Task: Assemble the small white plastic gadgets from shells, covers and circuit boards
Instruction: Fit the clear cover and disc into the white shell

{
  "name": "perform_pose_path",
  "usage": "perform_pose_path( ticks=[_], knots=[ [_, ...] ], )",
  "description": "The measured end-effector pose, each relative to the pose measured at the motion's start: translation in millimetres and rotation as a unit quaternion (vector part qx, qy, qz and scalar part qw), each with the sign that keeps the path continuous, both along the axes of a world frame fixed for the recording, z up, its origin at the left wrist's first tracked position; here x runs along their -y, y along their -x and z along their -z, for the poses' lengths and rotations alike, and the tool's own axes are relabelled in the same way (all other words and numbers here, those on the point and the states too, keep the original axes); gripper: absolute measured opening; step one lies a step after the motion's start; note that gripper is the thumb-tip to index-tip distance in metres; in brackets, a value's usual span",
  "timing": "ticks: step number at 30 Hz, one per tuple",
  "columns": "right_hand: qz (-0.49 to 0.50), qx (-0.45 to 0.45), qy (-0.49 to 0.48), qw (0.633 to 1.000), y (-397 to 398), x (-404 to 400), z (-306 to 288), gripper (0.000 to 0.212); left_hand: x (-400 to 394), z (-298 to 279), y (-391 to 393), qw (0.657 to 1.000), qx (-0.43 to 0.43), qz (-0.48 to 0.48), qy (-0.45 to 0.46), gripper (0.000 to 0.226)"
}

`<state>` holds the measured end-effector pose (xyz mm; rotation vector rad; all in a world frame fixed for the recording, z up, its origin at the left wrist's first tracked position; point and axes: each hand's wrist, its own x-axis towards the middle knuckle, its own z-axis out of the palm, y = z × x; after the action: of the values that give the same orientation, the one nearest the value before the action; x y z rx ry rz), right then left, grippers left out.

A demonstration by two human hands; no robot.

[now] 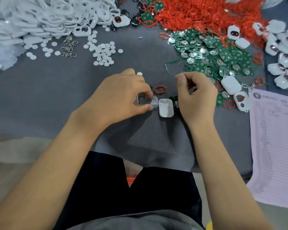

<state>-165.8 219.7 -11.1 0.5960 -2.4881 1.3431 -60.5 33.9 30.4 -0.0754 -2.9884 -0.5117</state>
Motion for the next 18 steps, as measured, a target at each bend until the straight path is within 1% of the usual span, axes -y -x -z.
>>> perform_pose_path(
  ticks=[2,3,4,5,6,8,9,10,11,13,15,17,18],
  knots=[
    [0.000,-0.002,0.000,1.000,0,0,0,0.014,-1,2,0,1.000,-0.020,-0.006,0.014,0.020],
    [0.000,-0.005,0.001,1.000,0,0,0,0.014,-2,3,-1,0.999,-0.031,-0.018,0.006,0.022],
    [-0.001,-0.007,0.004,1.000,-1,0,0,0.015,-3,4,-1,0.998,-0.042,-0.035,-0.026,0.024],
    [-0.003,-0.009,0.011,1.000,-2,0,-1,0.016,-5,4,-3,0.994,-0.046,-0.055,-0.085,0.024],
    [-0.008,-0.011,0.022,1.000,-3,0,-2,0.019,-5,3,-3,0.983,-0.045,-0.073,-0.164,0.025],
    [-0.048,-0.010,0.062,0.997,-8,-1,-6,0.029,-6,1,-4,0.946,-0.033,-0.095,-0.308,0.029],
    [-0.084,-0.011,0.083,0.993,-11,-1,-9,0.035,-6,-1,-5,0.932,-0.022,-0.098,-0.349,0.031],
    [-0.123,-0.017,0.095,0.988,-15,0,-11,0.039,-6,-1,-5,0.925,-0.008,-0.095,-0.367,0.032],
    [-0.158,-0.024,0.096,0.982,-18,1,-13,0.042,-6,-2,-5,0.928,0.004,-0.086,-0.364,0.033],
    [-0.196,-0.040,0.080,0.977,-22,4,-16,0.042,-6,0,-5,0.941,0.025,-0.068,-0.331,0.033],
    [-0.206,-0.052,0.060,0.975,-23,6,-16,0.030,-6,0,-6,0.943,0.030,-0.057,-0.327,0.031],
    [-0.205,-0.056,0.044,0.976,-21,6,-13,0.015,-7,-1,-6,0.929,0.028,-0.052,-0.366,0.025],
    [-0.199,-0.050,0.044,0.978,-21,6,-12,0.011,-7,-2,-7,0.919,0.034,-0.049,-0.389,0.023]
  ],
)
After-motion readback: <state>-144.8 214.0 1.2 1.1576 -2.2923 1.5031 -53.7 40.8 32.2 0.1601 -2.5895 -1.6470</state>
